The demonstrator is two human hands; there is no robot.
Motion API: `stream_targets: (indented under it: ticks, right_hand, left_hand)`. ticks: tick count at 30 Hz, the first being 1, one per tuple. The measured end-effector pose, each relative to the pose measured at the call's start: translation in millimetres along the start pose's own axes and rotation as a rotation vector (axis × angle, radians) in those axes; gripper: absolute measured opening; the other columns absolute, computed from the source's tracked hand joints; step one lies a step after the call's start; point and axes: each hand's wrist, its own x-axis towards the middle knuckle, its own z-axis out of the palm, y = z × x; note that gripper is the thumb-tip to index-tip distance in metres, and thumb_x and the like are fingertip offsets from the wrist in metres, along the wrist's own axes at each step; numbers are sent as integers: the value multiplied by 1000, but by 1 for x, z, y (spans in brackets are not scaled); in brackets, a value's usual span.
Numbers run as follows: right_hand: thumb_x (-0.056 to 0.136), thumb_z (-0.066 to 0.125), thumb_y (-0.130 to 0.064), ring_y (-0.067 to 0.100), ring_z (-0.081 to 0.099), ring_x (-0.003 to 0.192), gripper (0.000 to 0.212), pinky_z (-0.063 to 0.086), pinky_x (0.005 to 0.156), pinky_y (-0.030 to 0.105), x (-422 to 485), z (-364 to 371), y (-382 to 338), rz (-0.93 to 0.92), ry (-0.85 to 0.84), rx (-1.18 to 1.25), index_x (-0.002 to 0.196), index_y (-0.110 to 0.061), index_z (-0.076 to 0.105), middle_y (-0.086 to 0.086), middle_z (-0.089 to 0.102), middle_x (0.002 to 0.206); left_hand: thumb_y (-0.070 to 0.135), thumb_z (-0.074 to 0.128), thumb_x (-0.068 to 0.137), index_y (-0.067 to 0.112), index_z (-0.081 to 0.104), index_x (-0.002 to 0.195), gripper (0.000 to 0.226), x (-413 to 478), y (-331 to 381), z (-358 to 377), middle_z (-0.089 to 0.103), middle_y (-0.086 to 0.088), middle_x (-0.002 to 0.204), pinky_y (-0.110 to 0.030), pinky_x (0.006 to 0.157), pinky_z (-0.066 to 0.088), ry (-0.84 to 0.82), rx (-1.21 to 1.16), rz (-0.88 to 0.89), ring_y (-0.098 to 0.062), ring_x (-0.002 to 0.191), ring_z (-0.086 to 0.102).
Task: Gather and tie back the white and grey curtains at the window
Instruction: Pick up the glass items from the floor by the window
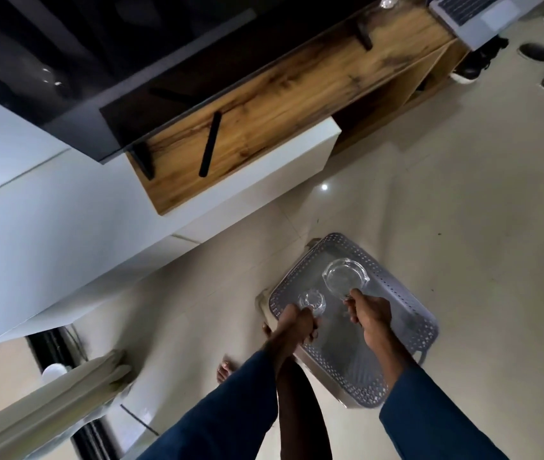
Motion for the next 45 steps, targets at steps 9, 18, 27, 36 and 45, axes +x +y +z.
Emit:
stream_targets:
  ticks: [9,18,27,36,45]
  right_hand:
    - [92,70,-14,17,55,50,23,47,43,23,31,13,9,83,-38,131,85,8,72,13,68,67]
    - [83,78,-3,32,72,79,20,63,66,32,11,16,14,195,-54,423,97,9,70,24,73,87]
    - [90,70,-9,18,69,66,8,52,54,28,-92,37,-1,-96,-133,65,88,-4,75,12,77,77]
    - [89,73,-23,15,62,53,17,46,49,24,-223,162,-41,-456,-468,-374,75,-13,73,2,73,64]
    - [89,71,-18,12,63,52,15,44,44,19,-370,359,-5,-572,-825,-741,81,-8,77,5,76,71]
  left_hand:
    - [21,37,106,12,55,70,41,44,1,0,53,-3,50,-14,32,27,-5,-94,-93,-8,29,44]
    - [39,46,104,-1,60,99,42,36,7,5,65,-9,66,-21,39,43,-47,-258,-163,-13,43,55]
    - [38,39,103,13,63,62,54,-38,-2,-41,73,-6,66,-39,76,55,131,97,143,-14,44,57]
    - [37,37,101,19,70,78,45,-108,-87,-218,71,7,65,-32,69,57,397,8,130,-15,56,64]
    - [44,40,86,21,68,81,37,-134,-215,-383,72,11,68,-40,85,55,623,-333,14,-16,78,70]
